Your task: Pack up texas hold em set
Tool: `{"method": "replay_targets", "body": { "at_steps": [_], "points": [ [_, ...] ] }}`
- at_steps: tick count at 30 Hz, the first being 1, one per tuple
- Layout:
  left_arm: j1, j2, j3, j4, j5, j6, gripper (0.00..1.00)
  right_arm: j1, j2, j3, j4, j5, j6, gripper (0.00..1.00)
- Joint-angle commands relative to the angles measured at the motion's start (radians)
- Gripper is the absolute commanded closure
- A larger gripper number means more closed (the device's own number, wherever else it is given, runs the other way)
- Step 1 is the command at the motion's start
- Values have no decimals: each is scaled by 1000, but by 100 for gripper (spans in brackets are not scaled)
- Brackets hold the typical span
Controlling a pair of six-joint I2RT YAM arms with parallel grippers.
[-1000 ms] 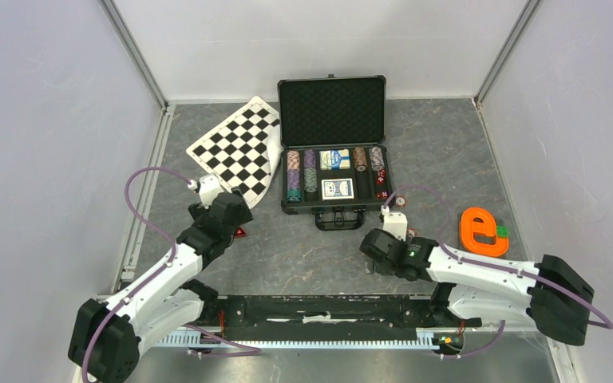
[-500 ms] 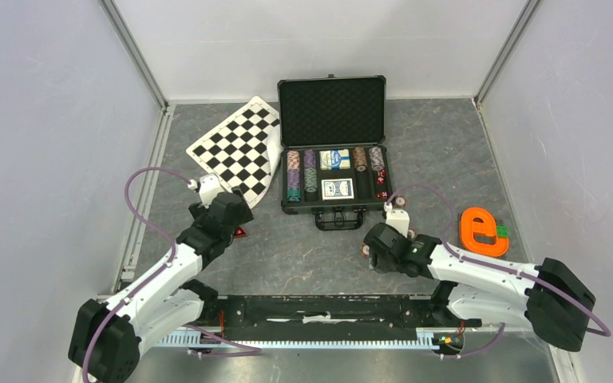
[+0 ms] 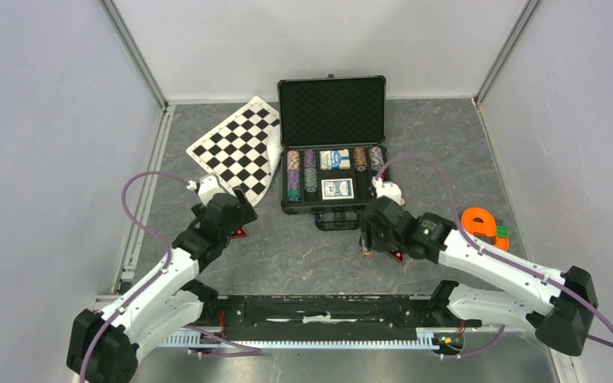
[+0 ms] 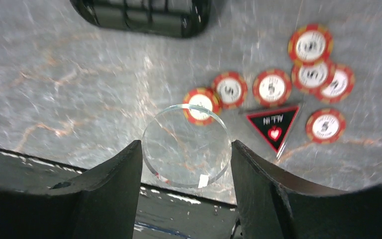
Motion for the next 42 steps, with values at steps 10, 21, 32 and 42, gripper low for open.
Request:
{"method": "replay_targets", "body": {
  "at_steps": [10,21,32,42],
  "points": [
    [24,118,85,-101,64,-66,0,-219,563,591,183,-79,-368,44],
    [107,252,155,-190,158,-94,0,-318,805,717,239,-231,-474,14],
    [168,370,221,-344,179,-213,0,-319,663,615,285,-233,-526,2],
    [208,503,257,-326,195,-249,0,-319,542,535,320,-257,-535,2]
  ]
}}
